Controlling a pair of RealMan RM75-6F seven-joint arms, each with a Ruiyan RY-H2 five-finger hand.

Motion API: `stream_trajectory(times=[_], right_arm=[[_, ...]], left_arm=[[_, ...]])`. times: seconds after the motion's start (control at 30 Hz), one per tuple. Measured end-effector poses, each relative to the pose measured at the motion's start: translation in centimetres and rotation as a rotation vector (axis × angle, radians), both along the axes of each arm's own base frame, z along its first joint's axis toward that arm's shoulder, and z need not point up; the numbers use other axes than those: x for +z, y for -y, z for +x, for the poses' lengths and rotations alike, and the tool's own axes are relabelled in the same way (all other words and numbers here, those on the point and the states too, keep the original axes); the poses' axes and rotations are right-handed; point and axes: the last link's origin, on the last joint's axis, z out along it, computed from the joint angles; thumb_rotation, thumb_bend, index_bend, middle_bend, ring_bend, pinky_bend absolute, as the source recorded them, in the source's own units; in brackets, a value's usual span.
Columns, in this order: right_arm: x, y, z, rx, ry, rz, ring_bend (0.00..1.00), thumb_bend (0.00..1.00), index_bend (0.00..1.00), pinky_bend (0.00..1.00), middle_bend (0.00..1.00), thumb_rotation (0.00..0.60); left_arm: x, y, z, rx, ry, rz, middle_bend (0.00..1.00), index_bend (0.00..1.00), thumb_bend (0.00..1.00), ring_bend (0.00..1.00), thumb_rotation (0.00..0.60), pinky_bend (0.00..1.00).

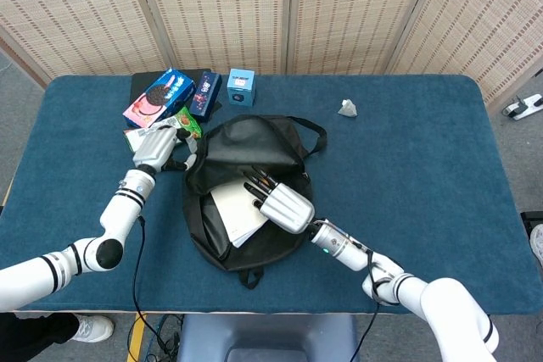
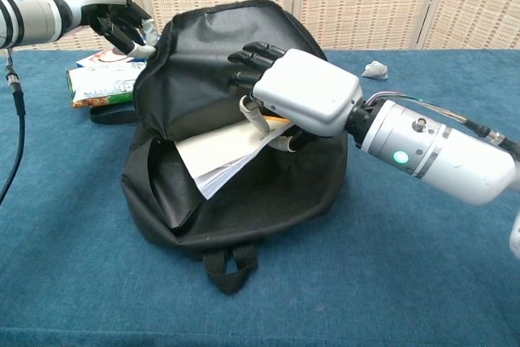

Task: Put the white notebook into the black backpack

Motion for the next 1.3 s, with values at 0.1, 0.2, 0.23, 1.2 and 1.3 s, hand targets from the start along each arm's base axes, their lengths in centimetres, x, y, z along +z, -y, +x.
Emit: stream_trajectory(times=[0.1, 0.2, 0.23, 1.2, 1.3], right_arm=[[0.1, -0.2, -0.2, 0.002, -0.002, -0.015, 0.01, 0.01, 0.2, 0.0, 0.18, 0.6], [0.3, -0.6, -0.6, 0.001, 0.007, -0.024, 0.0, 0.0, 0.06, 0.0, 0.16, 0.6], [0.4, -0.7, -0.7, 0.0, 0.007, -0.023, 0.0, 0.0, 0.03, 0.0, 0.15, 0.6], [19.1, -4.6, -7.1, -0.076, 0.145, -0.335, 0.0, 0.0, 0.01, 0.0, 0.12, 0.6], [20.5, -4.4, -8.0, -0.122, 0.147, -0.369, 0.0, 0.0, 0.01, 0.0, 0.11, 0.6]], left_arm=[[-0.1, 0.0, 0.0, 0.003, 0.009, -0.011, 0.38, 0.81, 0.55, 0.31, 0.6, 0.13], [-0.1, 0.1, -0.1, -0.005, -0.001, -0.015, 0.38, 0.81, 0.55, 0.31, 0.6, 0.13], [-0.2, 0.2, -0.2, -0.007, -0.002, -0.017, 0.38, 0.8, 0.55, 0.31, 0.6, 0.13], [-1.5, 5.6, 0.3, -0.139, -0.151, -0.155, 0.33, 0.59, 0.49, 0.28, 0.6, 0.13], [-1.3, 6.7, 0.5, -0.155, -0.18, -0.198, 0.33, 0.54, 0.38, 0.28, 0.6, 0.13]])
